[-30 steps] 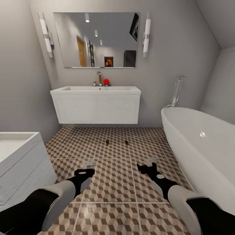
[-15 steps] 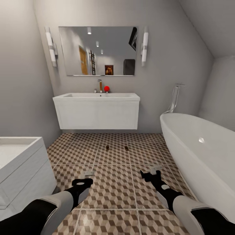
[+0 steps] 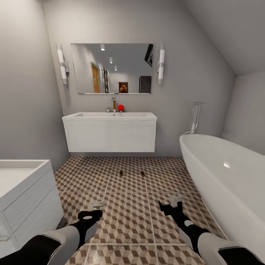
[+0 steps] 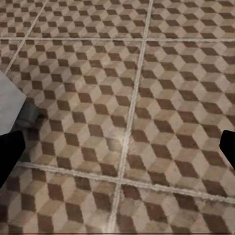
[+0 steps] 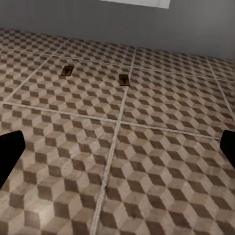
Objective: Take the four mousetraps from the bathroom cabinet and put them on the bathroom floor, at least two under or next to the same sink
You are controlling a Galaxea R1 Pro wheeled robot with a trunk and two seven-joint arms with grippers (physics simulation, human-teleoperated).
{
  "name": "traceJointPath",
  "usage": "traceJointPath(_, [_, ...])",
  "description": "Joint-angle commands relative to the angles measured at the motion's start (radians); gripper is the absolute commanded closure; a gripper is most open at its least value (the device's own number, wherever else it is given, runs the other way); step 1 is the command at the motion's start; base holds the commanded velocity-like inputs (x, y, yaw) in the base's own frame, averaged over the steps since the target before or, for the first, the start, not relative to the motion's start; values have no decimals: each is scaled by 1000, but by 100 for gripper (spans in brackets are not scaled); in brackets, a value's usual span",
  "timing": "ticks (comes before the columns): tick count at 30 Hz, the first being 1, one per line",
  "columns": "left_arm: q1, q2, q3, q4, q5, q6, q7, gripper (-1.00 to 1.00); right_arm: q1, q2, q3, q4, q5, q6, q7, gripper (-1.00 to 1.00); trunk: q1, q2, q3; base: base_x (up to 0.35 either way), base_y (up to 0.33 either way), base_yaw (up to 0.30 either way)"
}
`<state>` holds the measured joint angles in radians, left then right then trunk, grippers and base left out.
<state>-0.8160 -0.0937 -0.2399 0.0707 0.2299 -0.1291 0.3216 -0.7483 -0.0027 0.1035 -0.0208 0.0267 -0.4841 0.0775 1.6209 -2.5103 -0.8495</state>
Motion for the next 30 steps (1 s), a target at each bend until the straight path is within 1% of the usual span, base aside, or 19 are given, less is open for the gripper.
traceJointPath(1, [1,-1,-9,5,9,-9,1,-100,4,0,4,1,2,-9,-1,-100,-1,0,3,0,0,0])
traceJointPath(8, [22,0,-9,6,9,-13,1,-100,44,-2,4,1,2,-46,1,-100,-4,1,30,0,0,0])
traceJointPath(19, [38,5,-9,7,9,-46,1,-100,117,-2,4,2,2,-145,1,-100,-9,4,73,0,0,0])
traceJointPath(22, [42,6,-9,7,9,-47,1,-100,128,-2,4,2,2,-160,1,-100,-10,5,84,0,0,0])
traceJointPath(27, [64,6,-9,8,8,-50,1,-100,145,-2,4,2,2,-184,0,-100,-12,6,103,0,0,0])
traceJointPath(30, [76,6,-9,8,7,-56,1,-100,154,-10,4,2,2,-191,0,-100,-14,7,115,0,0,0])
